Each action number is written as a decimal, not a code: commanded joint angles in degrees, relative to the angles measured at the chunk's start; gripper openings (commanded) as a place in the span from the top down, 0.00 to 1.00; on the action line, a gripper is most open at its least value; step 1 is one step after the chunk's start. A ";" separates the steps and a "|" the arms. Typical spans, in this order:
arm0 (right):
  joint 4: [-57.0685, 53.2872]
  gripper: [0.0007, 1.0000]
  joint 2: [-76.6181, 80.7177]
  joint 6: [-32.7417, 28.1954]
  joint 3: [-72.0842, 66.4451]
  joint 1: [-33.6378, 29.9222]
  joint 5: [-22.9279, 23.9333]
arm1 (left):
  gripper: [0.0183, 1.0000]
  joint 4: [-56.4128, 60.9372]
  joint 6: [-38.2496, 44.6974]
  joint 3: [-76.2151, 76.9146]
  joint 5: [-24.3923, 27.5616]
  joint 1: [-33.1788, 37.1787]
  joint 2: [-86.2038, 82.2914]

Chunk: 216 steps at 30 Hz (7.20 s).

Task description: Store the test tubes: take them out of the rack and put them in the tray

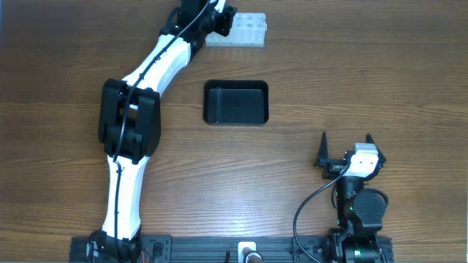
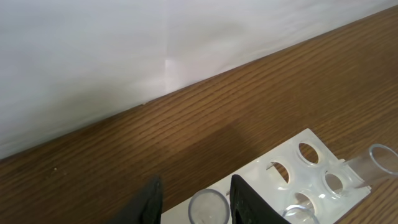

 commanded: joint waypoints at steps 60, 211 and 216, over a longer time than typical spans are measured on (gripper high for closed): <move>-0.22 0.01 -0.57 -0.26 -0.35 -0.39 -0.22 | 0.94 -2.84 -0.33 -0.13 -2.29 -0.52 -14.71; -0.22 0.01 -0.57 -0.26 -0.33 -0.39 -0.22 | 0.09 -15.13 3.13 -5.88 -18.97 -2.69 -41.68; -0.20 0.01 -0.57 -0.26 -0.33 -0.39 -0.22 | 0.05 -11.26 3.13 -11.34 -13.55 1.51 -44.09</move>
